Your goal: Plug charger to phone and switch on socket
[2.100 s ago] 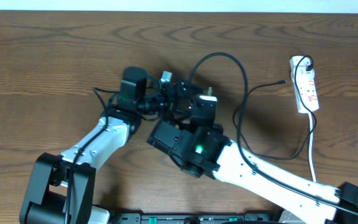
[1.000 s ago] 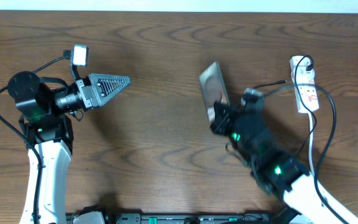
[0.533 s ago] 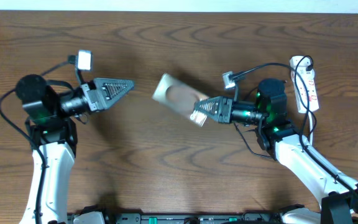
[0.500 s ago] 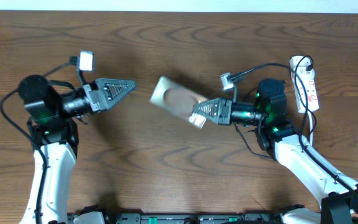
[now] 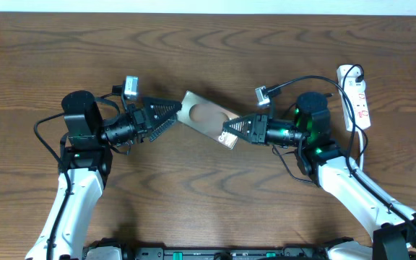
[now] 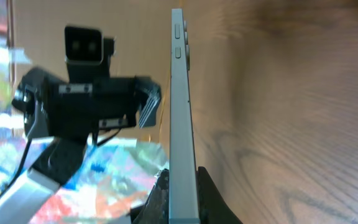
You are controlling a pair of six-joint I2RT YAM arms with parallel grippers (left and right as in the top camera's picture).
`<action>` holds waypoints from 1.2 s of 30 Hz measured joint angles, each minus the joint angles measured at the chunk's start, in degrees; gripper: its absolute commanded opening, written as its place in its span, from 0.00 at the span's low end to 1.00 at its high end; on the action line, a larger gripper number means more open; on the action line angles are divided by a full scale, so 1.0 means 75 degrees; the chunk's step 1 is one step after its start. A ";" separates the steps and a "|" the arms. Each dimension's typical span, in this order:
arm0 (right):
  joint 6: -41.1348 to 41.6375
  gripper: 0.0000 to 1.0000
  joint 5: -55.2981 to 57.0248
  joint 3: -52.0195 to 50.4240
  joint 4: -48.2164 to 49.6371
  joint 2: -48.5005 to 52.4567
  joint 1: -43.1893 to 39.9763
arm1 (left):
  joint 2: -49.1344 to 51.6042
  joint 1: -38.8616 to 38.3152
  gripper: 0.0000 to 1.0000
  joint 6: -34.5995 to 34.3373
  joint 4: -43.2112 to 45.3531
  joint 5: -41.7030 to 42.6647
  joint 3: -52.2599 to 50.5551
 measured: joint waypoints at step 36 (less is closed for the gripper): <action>0.5464 0.01 0.3267 0.0000 0.0143 0.0000 0.2049 | 0.0020 -0.1507 0.84 -0.3774 -0.1169 -0.3809 -0.0041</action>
